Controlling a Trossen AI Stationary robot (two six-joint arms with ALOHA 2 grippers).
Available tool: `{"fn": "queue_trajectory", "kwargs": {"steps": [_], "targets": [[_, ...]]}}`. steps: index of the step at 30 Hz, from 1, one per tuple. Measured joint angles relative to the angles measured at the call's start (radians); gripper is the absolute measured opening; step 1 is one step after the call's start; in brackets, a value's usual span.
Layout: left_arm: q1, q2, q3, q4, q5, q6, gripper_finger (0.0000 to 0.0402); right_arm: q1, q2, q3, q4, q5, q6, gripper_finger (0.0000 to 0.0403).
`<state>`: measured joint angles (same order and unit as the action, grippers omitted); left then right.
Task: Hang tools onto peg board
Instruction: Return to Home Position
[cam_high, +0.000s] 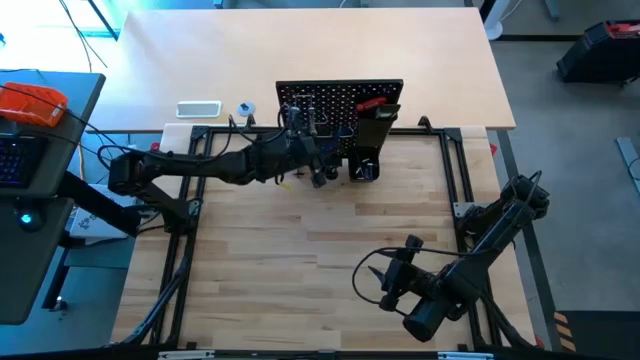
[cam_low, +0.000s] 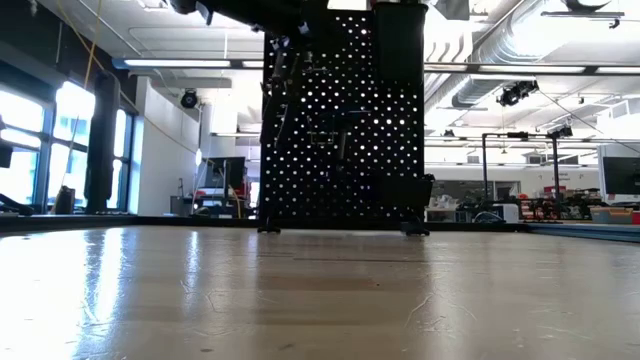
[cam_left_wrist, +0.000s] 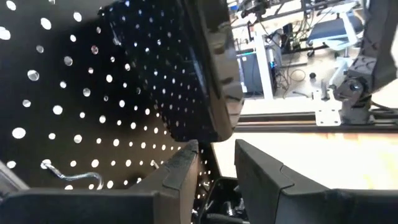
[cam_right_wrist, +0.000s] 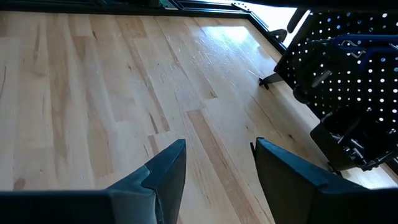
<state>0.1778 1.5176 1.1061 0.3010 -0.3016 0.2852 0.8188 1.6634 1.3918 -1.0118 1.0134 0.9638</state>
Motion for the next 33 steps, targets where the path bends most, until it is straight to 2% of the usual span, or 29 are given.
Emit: {"fn": "queue_trajectory", "kwargs": {"steps": [26,33], "targets": [[-0.105,-0.036,0.0,-0.021,0.008,0.014,0.01,0.0,0.0,0.0,-0.031,-0.021,0.026,0.0185],[-0.165,-0.042,0.0,-0.092,0.011,0.04,0.01,0.003,0.0,0.0,-0.072,-0.037,0.06,0.0185]]}}
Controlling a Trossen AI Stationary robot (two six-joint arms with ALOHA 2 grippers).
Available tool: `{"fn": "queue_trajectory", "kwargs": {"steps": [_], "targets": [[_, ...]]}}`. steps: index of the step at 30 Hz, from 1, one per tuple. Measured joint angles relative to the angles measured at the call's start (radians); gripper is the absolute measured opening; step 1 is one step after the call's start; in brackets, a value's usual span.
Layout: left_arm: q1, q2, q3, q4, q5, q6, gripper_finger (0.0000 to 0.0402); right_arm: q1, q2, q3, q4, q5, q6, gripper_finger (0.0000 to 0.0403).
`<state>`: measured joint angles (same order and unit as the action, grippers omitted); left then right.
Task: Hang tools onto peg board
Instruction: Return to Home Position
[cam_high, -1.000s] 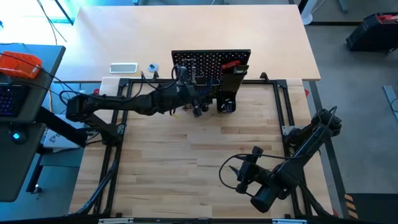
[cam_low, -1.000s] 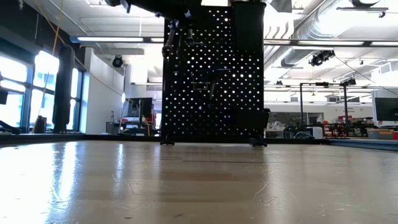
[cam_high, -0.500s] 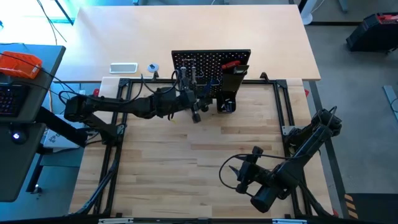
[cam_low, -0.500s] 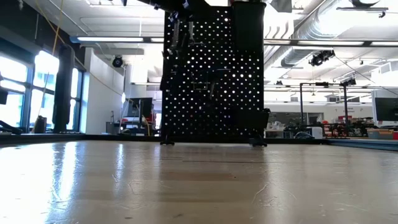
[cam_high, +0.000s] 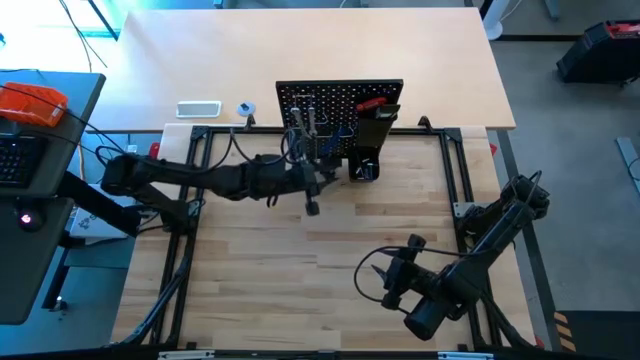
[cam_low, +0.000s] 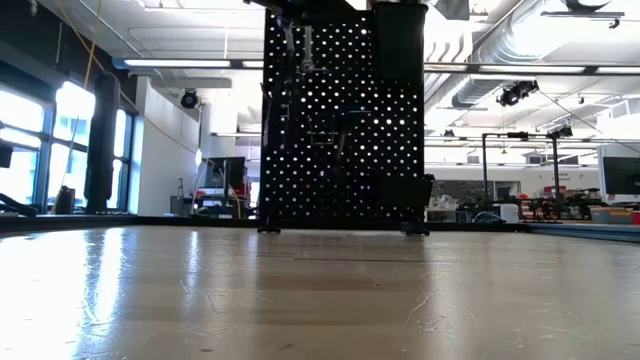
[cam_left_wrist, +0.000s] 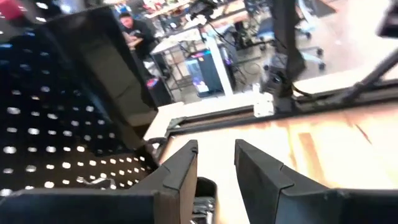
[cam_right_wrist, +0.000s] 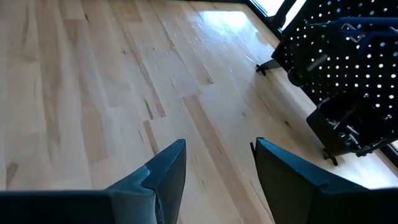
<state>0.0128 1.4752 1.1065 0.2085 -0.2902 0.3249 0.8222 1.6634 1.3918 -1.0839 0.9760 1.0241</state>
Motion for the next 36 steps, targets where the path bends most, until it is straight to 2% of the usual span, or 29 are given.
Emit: {"fn": "queue_trajectory", "kwargs": {"steps": [12,19,27,32,36], "targets": [[-0.128,-0.036,0.0,-0.342,-0.004,-0.087,0.01,0.003,0.0,0.0,-0.05,0.019,0.031,0.0185],[-0.228,-0.036,0.0,-0.54,-0.075,-0.167,0.0097,-0.006,0.032,0.0,-0.084,0.058,0.023,0.0185],[-0.321,-0.097,-0.017,-0.538,-0.145,-0.165,0.0094,-0.017,0.041,-0.001,-0.15,0.206,0.023,0.0185],[-0.355,-0.239,-0.114,-0.495,-0.228,-0.173,0.0094,-0.017,-0.006,-0.001,-0.205,0.232,-0.011,0.0185],[-0.37,-0.377,-0.233,-0.398,-0.239,-0.185,0.0094,-0.02,-0.071,-0.001,-0.216,0.243,-0.101,0.0185]]}}
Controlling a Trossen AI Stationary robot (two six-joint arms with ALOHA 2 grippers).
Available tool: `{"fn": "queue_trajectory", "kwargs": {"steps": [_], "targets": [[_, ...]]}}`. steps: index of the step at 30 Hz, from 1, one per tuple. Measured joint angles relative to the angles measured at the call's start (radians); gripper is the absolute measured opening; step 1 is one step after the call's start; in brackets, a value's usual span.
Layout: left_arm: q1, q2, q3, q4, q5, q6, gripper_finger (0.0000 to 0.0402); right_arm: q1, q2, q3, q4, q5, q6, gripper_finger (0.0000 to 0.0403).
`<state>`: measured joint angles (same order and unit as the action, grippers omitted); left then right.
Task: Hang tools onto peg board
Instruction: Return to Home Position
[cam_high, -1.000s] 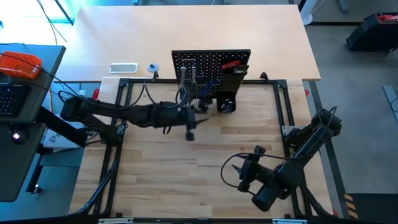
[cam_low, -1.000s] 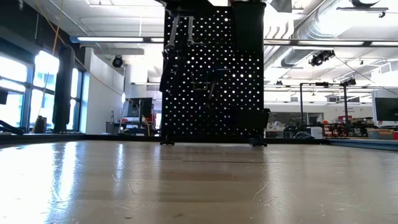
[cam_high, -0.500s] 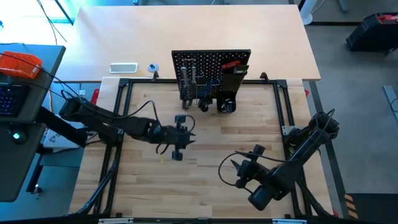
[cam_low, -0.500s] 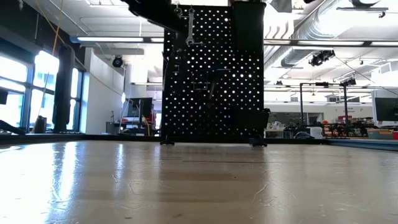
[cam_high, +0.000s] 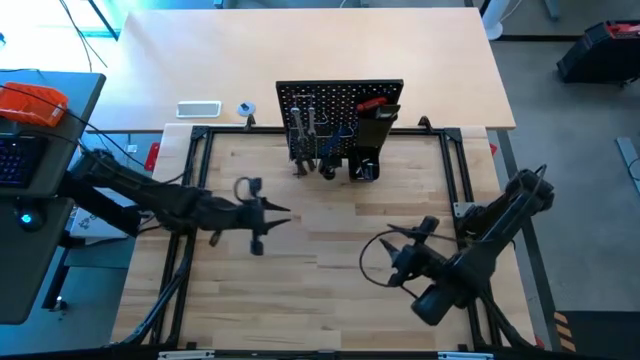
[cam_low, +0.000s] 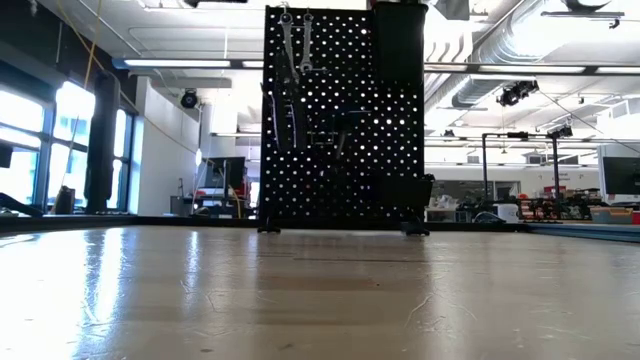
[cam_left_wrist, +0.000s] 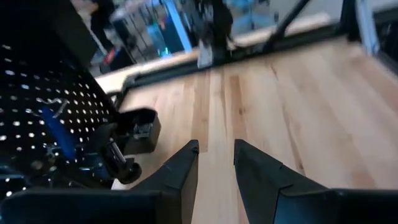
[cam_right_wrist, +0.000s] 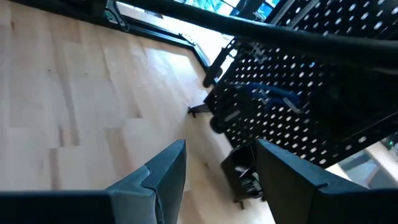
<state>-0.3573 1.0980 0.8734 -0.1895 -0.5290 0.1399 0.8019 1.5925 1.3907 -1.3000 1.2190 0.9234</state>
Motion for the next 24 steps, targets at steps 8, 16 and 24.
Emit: {"fn": "queue_trajectory", "kwargs": {"steps": [8,16,24], "targets": [[-0.018,-0.227,-0.239,0.247,0.049,-0.006,0.0094,-0.011,-0.22,0.0,-0.003,0.023,-0.22,0.0185],[-0.018,-0.286,-0.304,0.295,0.078,0.001,0.0094,0.005,-0.475,0.0,-0.005,0.004,-0.362,0.0185],[-0.009,-0.285,-0.307,0.29,0.085,0.019,0.0094,0.07,-0.677,0.0,-0.027,0.002,-0.409,0.0185]]}}
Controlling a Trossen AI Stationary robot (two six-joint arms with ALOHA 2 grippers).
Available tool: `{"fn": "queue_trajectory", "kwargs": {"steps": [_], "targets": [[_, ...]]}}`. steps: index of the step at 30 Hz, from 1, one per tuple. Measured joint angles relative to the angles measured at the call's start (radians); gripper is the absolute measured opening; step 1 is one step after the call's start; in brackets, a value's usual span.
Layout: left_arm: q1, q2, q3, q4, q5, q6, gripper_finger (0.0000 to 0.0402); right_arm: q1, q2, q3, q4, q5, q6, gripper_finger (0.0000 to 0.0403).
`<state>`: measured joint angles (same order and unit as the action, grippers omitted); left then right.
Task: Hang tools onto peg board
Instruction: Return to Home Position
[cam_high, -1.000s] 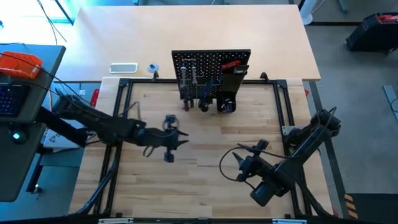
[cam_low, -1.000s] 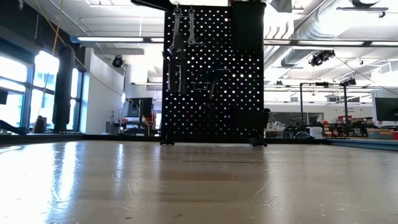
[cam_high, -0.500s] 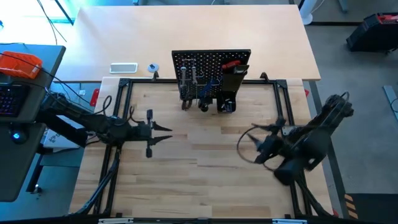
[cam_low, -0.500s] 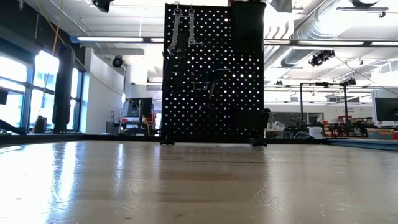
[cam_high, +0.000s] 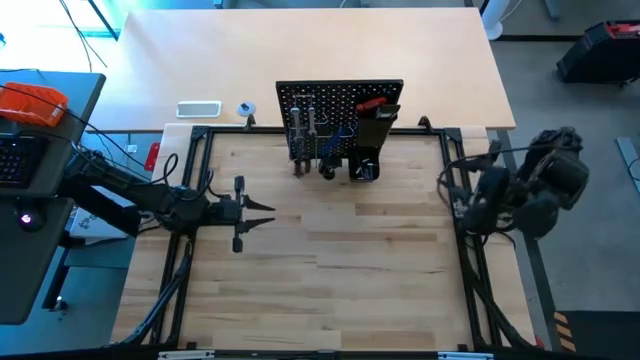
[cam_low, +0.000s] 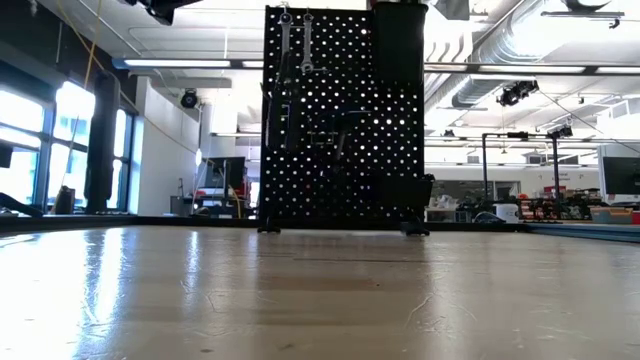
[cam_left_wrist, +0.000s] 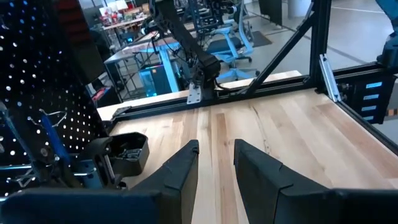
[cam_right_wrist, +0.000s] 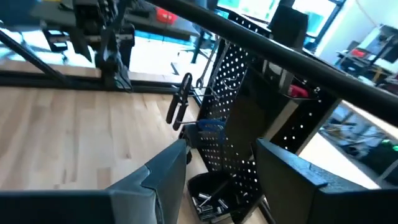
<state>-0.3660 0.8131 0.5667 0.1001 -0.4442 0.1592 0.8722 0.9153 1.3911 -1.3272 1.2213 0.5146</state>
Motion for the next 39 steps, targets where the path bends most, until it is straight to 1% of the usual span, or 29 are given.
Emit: {"fn": "queue_trajectory", "kwargs": {"steps": [3,6,11,13,15,19,22,25,26,28,30,32,34,36,39], "targets": [[0.0,0.0,0.0,0.0,0.001,0.0,0.0094,0.035,-0.061,-0.031,0.013,0.008,-0.013,0.0185],[0.0,0.0,0.0,-0.001,0.001,-0.001,0.0094,0.076,-0.143,-0.119,0.061,0.013,-0.025,0.0185],[0.002,0.0,0.0,0.003,0.001,-0.024,0.0094,0.157,-0.31,-0.36,0.2,0.02,-0.027,0.0185],[0.007,0.0,0.0,0.003,0.001,-0.042,0.0094,0.193,-0.382,-0.469,0.297,0.033,-0.054,0.0185],[0.014,0.001,0.0,0.004,0.001,-0.053,0.0094,0.225,-0.449,-0.575,0.414,0.042,-0.119,0.0185],[0.038,0.001,-0.001,0.043,0.002,-0.04,0.0094,0.272,-0.586,-0.754,0.682,0.046,-0.31,0.0185],[0.075,0.001,-0.031,0.157,0.024,-0.008,0.0094,0.283,-0.691,-0.861,0.909,0.026,-0.508,0.0185],[0.139,0.001,-0.065,0.243,0.089,0.004,0.0094,0.265,-0.804,-0.954,1.171,-0.057,-0.762,0.0184],[0.163,0.0,-0.082,0.267,0.112,0.0,0.0094,0.252,-0.842,-0.984,1.267,-0.102,-0.851,0.0181],[0.214,0.001,-0.119,0.296,0.152,-0.026,0.0094,0.221,-0.914,-1.042,1.442,-0.23,-1.016,0.0173],[0.263,0.002,-0.157,0.338,0.201,-0.057,0.0094,0.187,-0.904,-1.076,1.607,-0.295,-1.177,0.0163],[0.309,0.001,-0.194,0.396,0.248,-0.078,0.0094,0.158,-0.904,-1.085,1.671,-0.341,-1.272,0.0154],[0.344,-0.005,-0.223,0.453,0.289,-0.08,0.0094,0.132,-0.913,-1.085,1.675,-0.363,-1.307,0.0145],[0.374,-0.018,-0.242,0.487,0.305,-0.076,0.0094,0.11,-0.914,-1.083,1.677,-0.347,-1.333,0.0139],[0.413,-0.062,-0.246,0.455,0.313,-0.047,0.0094,0.093,-0.914,-1.052,1.646,-0.291,-1.352,0.0134]]}}
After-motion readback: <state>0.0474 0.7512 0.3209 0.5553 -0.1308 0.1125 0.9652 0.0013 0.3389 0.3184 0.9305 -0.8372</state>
